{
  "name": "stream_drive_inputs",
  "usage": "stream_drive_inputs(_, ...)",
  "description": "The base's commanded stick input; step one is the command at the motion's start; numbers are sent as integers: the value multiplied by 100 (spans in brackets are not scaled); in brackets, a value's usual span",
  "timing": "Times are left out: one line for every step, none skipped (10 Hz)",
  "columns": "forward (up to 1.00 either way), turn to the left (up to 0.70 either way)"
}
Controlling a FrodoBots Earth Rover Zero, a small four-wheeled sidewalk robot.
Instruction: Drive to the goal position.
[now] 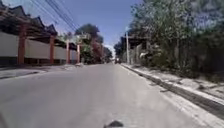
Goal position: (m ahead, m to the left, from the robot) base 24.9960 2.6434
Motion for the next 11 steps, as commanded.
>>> stream_drive_inputs(100, 0)
stream_drive_inputs(100, 0)
stream_drive_inputs(100, 0)
stream_drive_inputs(100, 0)
stream_drive_inputs(100, 0)
stream_drive_inputs(100, 0)
stream_drive_inputs(100, 0)
stream_drive_inputs(100, 0)
stream_drive_inputs(100, 0)
stream_drive_inputs(100, -20)
stream_drive_inputs(100, -40)
